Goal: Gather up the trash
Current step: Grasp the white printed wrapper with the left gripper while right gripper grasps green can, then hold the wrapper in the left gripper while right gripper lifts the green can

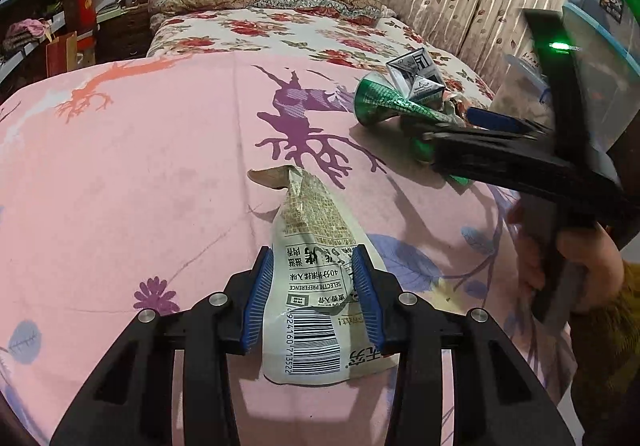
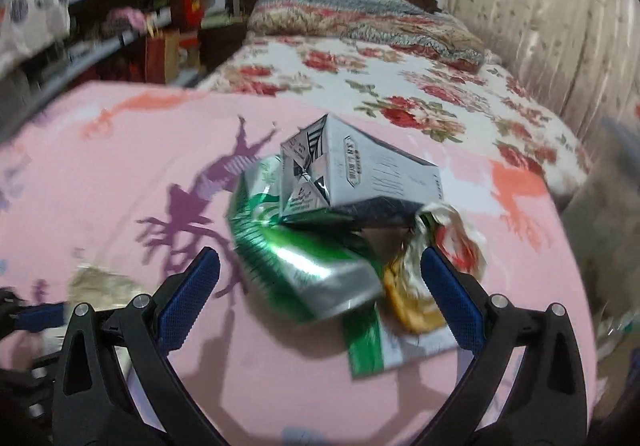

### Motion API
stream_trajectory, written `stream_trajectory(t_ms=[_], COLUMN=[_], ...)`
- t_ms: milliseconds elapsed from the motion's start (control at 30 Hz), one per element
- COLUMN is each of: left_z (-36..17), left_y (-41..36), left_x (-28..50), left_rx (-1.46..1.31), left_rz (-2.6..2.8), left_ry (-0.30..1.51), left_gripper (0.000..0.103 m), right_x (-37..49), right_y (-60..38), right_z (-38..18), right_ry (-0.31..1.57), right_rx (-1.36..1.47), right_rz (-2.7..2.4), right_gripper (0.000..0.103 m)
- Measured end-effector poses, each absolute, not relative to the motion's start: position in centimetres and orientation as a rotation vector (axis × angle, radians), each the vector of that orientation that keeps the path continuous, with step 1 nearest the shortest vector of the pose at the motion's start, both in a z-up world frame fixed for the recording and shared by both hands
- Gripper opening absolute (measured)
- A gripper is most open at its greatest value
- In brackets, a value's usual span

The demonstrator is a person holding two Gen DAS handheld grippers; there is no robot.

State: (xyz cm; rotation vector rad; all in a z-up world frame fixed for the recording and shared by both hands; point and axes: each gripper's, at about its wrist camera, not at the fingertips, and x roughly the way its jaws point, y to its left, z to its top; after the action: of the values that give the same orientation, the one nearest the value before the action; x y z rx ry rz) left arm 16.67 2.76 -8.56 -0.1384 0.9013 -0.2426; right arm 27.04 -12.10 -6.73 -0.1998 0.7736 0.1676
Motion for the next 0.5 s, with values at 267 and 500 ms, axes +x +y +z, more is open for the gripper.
stream_trajectory(t_ms=[267, 500], left_z=[-8.5, -8.5], left_y=[2.9, 3.0], left_x=[16.6, 16.5], left_rx=[-0.148, -0.144], left_rz=[-0.241, -0.242], left_ry=[0.900, 0.901], left_gripper=[0.039, 0.039], right_x=[24.4, 16.4], right_y=[-12.2, -14.6], right_z=[-7.3, -7.1], right_ry=[0.829, 0.872], right_rx=[-0.176, 0.013], right_rz=[0.227, 0.331], right_gripper=[0.070, 0.070])
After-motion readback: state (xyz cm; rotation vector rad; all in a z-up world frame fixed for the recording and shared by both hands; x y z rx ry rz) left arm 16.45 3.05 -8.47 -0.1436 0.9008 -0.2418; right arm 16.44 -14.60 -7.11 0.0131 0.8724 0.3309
